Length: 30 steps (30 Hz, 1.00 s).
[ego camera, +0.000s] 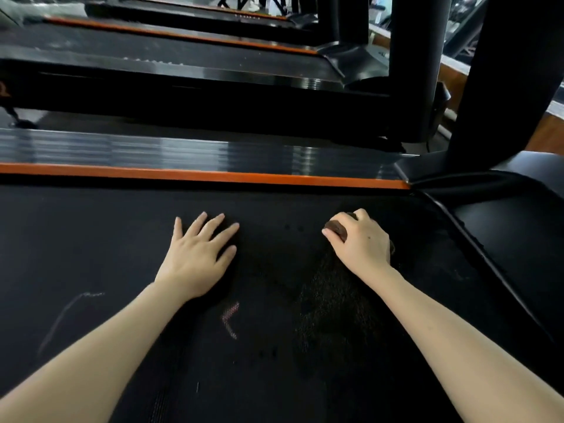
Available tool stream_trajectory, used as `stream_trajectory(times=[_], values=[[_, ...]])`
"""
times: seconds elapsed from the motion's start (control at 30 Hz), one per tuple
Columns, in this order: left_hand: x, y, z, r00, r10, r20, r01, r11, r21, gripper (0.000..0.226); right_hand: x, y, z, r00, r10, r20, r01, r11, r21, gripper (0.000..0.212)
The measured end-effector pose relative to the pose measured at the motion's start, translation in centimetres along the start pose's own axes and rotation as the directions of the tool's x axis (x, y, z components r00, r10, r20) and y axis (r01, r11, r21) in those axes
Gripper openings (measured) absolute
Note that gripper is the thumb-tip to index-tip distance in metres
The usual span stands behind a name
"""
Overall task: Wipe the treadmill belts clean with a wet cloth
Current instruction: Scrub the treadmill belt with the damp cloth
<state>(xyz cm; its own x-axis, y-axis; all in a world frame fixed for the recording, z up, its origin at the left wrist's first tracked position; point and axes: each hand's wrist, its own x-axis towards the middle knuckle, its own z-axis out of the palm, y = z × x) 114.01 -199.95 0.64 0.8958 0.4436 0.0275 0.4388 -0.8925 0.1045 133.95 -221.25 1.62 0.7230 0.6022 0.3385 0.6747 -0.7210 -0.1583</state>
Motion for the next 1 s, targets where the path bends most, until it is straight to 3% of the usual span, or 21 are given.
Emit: stream_trajectory(times=[0.1, 0.23, 0.3, 0.37, 0.43, 0.5, 0.57, 0.67, 0.77, 0.83, 0.9, 1.0], values=[[0.0, -0.3, 0.4, 1.0, -0.005, -0.015, 0.005, 1.0, 0.0, 0.084, 2.7, 0.7, 0.7, 0.998, 0.056, -0.005, -0.056, 0.998, -0.013, 0.031], [0.1, -0.2, 0.5, 1.0, 0.0, -0.02, 0.0, 1.0, 0.001, 0.084, 6.2, 0.3, 1.3, 0.957, 0.289, -0.028, -0.289, 0.957, 0.003, 0.036], [0.1, -0.1, 0.5, 1.0, 0.0, -0.024, 0.0, 1.0, -0.005, 0.084, 6.7, -0.8, 1.3, 0.943, 0.332, -0.027, -0.332, 0.943, 0.007, 0.034], [0.1, -0.1, 0.4, 1.0, 0.003, -0.024, -0.003, 1.0, -0.005, 0.084, 5.4, -2.4, 1.1, 0.969, 0.247, -0.017, -0.246, 0.968, 0.045, 0.03], [0.1, -0.1, 0.4, 1.0, 0.001, -0.024, -0.001, 1.0, -0.002, 0.084, 2.7, -4.4, 1.2, 0.999, 0.029, -0.016, -0.027, 0.995, 0.095, 0.026], [0.1, -0.2, 0.4, 1.0, 0.004, -0.02, -0.005, 1.0, -0.004, 0.084, -0.2, -5.6, 1.0, 0.987, -0.162, 0.008, 0.159, 0.974, 0.161, 0.022], [0.0, -0.2, 0.4, 1.0, 0.004, -0.028, -0.005, 1.0, -0.021, 0.083, -0.5, -4.8, 0.7, 0.968, -0.25, 0.011, 0.244, 0.954, 0.176, 0.02], [0.0, -0.2, 0.4, 0.999, 0.006, -0.041, -0.007, 0.999, -0.032, 0.082, 1.7, -2.3, 0.4, 0.986, -0.164, -0.018, 0.165, 0.984, 0.069, 0.029], [0.0, -0.3, 0.5, 0.999, 0.009, -0.041, -0.01, 1.0, -0.026, 0.082, 2.6, -1.4, 0.4, 0.998, -0.041, 0.057, 0.042, 0.999, -0.026, 0.059], [0.1, -0.3, 0.6, 0.999, 0.013, -0.049, -0.015, 1.0, -0.025, 0.082, 2.1, -1.3, 0.3, 0.992, -0.126, -0.017, 0.12, 0.974, -0.194, 0.077], [0.1, -0.3, 0.6, 0.998, 0.014, -0.059, -0.015, 0.999, -0.03, 0.081, 2.0, -0.9, 0.2, 0.959, -0.251, -0.133, 0.208, 0.938, -0.277, 0.076], [0.0, -0.3, 0.7, 0.998, 0.009, -0.059, -0.011, 0.999, -0.03, 0.082, 2.6, -0.2, 0.6, 0.934, -0.347, -0.085, 0.335, 0.934, -0.128, 0.054]])
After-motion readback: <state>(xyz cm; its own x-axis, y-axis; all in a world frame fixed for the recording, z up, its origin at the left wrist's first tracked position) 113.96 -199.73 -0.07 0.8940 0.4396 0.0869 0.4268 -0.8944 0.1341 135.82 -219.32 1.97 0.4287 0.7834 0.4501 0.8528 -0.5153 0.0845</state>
